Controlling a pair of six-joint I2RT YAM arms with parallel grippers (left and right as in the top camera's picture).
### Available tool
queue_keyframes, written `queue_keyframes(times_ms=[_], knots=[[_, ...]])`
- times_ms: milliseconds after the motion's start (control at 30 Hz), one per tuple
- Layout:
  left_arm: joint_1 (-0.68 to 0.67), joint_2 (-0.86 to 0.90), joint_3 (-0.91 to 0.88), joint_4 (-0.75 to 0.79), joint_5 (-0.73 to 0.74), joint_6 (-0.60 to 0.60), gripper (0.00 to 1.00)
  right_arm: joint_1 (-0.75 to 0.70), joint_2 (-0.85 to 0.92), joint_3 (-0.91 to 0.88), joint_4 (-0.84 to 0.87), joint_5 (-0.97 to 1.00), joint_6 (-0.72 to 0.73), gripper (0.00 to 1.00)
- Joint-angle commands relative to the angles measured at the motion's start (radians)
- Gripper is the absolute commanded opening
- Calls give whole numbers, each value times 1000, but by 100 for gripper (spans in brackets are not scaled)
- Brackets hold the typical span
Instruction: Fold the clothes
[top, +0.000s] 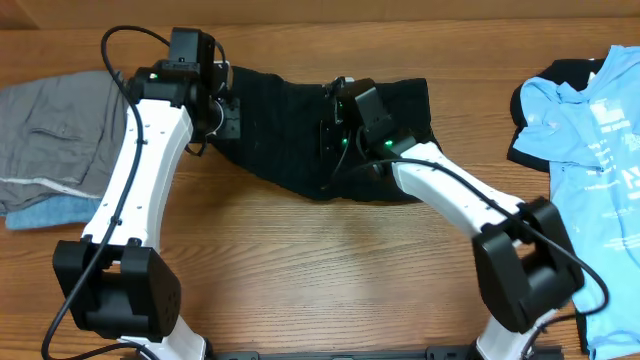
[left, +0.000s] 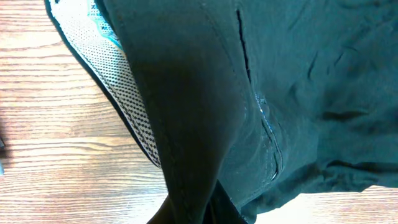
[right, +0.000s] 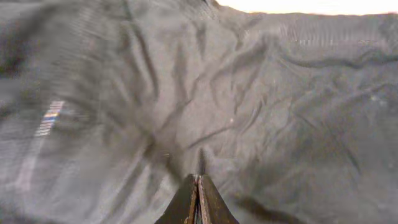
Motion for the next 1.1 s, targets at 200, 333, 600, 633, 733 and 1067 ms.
queue_keyframes(times_ms=[200,333,600,633,733,1067], knots=[[-9,-25,8,2,-25,12,8,39,282,10,106,14,68,4],[-15,-25,8,-7,-25,12,6,31,202,76,58,-12,66,4],[-40,-25,8,-9,-32,12,6,-27,98,178,54,84,65,4],[-42,-25,8,-9,-32,12,6,-28,118,178,66,85,67,4],[-51,-25,8,-10,-32,12,7,-26,196,178,113,81,73,4],[-52,-25,8,4,-33,12,8,19,392,178,138,62,101,4]])
